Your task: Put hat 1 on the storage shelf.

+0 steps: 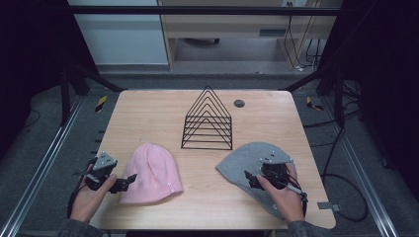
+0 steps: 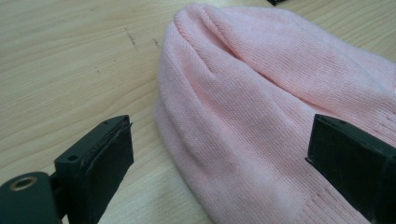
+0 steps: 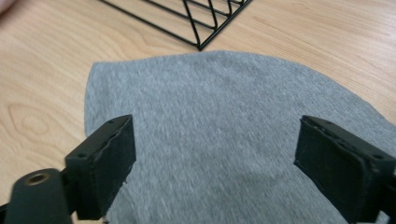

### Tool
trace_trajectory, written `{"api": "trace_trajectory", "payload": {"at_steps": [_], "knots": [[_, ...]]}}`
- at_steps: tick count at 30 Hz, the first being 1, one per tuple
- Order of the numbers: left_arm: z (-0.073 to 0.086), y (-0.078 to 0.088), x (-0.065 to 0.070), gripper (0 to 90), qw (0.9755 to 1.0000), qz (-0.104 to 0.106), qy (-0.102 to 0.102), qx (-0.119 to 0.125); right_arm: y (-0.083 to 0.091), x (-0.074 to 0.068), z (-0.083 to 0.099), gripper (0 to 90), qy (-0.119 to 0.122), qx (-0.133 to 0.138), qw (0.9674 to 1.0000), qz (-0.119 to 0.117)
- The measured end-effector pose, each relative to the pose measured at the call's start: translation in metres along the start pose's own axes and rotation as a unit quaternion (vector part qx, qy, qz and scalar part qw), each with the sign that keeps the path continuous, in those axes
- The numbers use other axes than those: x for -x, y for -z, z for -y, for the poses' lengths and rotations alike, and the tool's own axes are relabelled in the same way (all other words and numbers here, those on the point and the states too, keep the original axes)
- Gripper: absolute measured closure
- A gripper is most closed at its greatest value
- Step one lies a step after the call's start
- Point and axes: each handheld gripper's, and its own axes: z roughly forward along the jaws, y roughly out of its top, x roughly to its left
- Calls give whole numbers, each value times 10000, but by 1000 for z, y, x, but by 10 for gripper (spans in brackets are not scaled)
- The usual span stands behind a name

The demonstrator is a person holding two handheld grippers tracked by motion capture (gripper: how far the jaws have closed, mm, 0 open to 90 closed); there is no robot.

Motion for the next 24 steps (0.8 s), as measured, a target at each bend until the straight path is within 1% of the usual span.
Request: {"api": "trace_trajectory", "payload": {"at_steps": [2,4,5,6,7,8,9,10,11,12,13,14,15,16,17,18,19,20,21,22,23,24], "knots": [[-2,-2,0,62,10000,21,-51,-7,1,-2,1,150,174,-27,9998,35],[-4,-2,2,68,9999,-21,-93,49,-1,-2,1,173,312,92,9995,44],[-4,-2,2,69,9999,-21,-93,49,-1,-2,1,184,317,140,9994,26],[-7,-1,3,68,9997,-37,-114,192,-1,-2,0,199,310,218,9993,-13],[-7,0,2,69,9996,-69,-106,241,-1,-2,0,205,321,249,9992,-15],[-7,0,2,68,9996,-69,-106,241,-1,-2,0,209,330,257,9991,-5],[-9,0,-1,70,9991,-115,-91,405,0,-3,1,212,351,241,9991,11],[-9,0,-1,76,9991,-115,-91,405,0,-3,1,212,351,241,9991,11],[-10,-1,-5,91,9989,-186,-49,425,1,-3,2,214,375,236,9990,49],[-12,-2,-9,111,9990,-312,1,334,1,-3,3,219,365,221,9990,99],[-22,-4,-13,133,9982,-538,153,209,2,-3,3,230,342,224,9991,107],[-29,-4,-14,141,9985,-521,132,139,2,-4,4,239,310,219,9992,105],[-38,-5,-14,141,9988,-492,40,54,2,-3,4,247,300,218,9992,120],[-46,-8,-15,141,9990,-452,-12,6,3,-4,5,255,275,176,9994,140],[-53,-11,-17,141,9991,-421,-52,-74,4,-5,4,256,221,125,9996,148],[-59,-14,-19,146,9990,-417,-32,-178,6,-6,3,255,178,131,9996,160],[-65,-18,-22,155,9988,-376,-57,-301,8,-7,1,245,113,206,9997,114],[-69,-22,-24,155,9987,-255,-83,-430,10,-8,0,227,3,314,9995,12],[-72,-27,-26,154,9984,-127,-9,-550,12,-9,0,222,-73,427,9990,-78],[-72,-27,-26,154,9984,-127,-9,-550,12,-9,0,222,-73,427,9990,-78],[-75,-33,-31,166,9981,56,134,-604,11,-15,-2,229,36,431,9990,-95],[-75,-33,-31,183,9981,56,134,-604,11,-15,-2,229,36,431,9990,-95]]}}
